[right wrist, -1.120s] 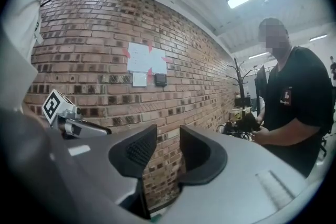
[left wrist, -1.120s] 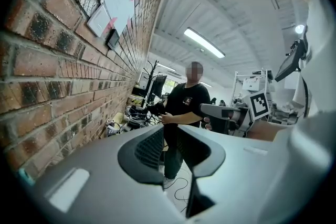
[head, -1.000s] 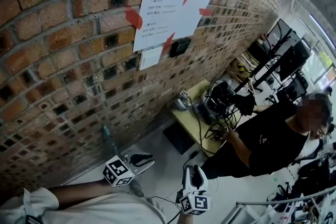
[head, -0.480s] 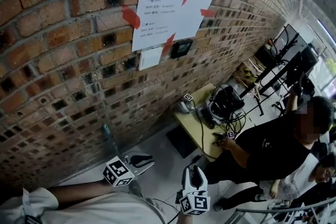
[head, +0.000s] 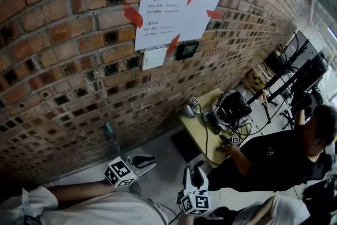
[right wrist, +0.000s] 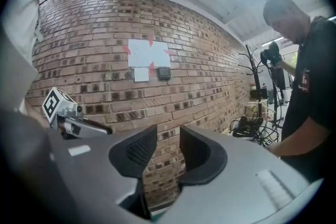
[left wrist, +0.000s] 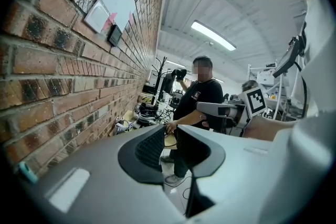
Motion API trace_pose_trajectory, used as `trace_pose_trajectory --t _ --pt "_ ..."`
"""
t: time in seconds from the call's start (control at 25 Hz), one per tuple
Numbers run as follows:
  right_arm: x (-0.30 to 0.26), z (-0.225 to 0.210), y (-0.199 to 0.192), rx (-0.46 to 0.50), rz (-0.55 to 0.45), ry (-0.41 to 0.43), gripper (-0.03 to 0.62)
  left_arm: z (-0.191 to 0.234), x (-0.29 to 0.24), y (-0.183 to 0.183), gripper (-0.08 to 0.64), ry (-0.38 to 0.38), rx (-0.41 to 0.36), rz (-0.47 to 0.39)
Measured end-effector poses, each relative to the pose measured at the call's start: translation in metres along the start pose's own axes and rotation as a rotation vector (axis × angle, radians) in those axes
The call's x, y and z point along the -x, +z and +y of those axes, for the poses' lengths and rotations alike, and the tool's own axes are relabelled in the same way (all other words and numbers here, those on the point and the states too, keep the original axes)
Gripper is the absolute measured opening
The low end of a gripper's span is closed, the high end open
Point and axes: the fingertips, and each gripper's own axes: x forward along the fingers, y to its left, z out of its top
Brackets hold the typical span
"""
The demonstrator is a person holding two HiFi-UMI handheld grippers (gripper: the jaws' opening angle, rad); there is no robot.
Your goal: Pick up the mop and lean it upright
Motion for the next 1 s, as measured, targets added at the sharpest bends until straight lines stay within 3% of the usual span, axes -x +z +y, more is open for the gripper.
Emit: trace_pose_trajectory --t 0.44,1.0 --pt "-0.030 0.004 0.000 0.016 0.024 0.111 0.130 0.016 0.003 -0.003 0.089 0.098 0.029 -0.013" --pt "-0.052 0.010 -0.003 0.054 0.056 0.198 0.129 0.024 0.005 -0.011 0.087 0.163 0.053 -0.013"
